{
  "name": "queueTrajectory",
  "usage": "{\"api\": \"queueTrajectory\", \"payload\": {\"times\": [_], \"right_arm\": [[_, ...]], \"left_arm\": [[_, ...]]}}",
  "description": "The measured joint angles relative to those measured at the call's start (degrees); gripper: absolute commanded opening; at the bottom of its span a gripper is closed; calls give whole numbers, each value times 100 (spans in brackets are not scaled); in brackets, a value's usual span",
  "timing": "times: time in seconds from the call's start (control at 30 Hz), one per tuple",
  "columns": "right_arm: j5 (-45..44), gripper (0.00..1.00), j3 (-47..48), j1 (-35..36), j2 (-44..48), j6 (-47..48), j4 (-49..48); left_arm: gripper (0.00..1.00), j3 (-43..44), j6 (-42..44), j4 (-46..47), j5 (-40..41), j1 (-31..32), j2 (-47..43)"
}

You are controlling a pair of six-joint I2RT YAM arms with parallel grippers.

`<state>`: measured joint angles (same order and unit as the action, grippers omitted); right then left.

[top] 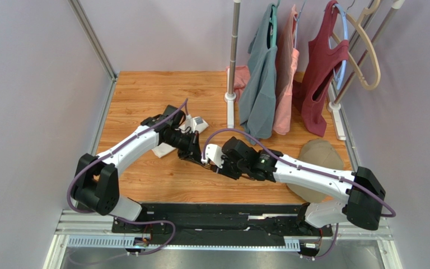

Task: Fold the napkin into a case and place the utensils inside
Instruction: Pass from the right arm to the left, then insert the fork into the folded napkin.

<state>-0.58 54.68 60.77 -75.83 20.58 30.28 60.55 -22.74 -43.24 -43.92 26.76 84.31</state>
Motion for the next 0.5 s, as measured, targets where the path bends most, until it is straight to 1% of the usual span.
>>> {"api": "queueTrajectory", "payload": {"times": [0.03, 0.07, 0.1, 0.17, 0.23, 0.27, 0.37, 0.5], "right_arm": [[-68, 53, 81, -28, -79, -22, -48], [-131, 66, 203, -85, -177, -79, -105], [-188, 70, 341, -181, -273, -149, -177], [-348, 70, 599, -442, -437, -365, -428], [-452, 70, 896, -745, -575, -586, -570], [-501, 70, 1075, -896, -667, -728, -625], [-592, 70, 1635, -1329, -986, -1097, -728], [-595, 70, 2656, -1838, -1779, -1445, -758]], "left_arm": [[0, -234, -138, 168, -7, -146, -92], [0, -400, -238, 254, 2, -264, -190], [0, -647, -361, 413, 2, -459, -343], [0, -1119, -605, 616, 72, -994, -772], [0, -1357, -765, 632, 188, -1456, -1156], [0, -1405, -837, 625, 282, -1825, -1416], [0, -1399, -890, 562, 542, -2559, -1884], [0, -1290, -754, 116, 894, -3724, -2227]]}}
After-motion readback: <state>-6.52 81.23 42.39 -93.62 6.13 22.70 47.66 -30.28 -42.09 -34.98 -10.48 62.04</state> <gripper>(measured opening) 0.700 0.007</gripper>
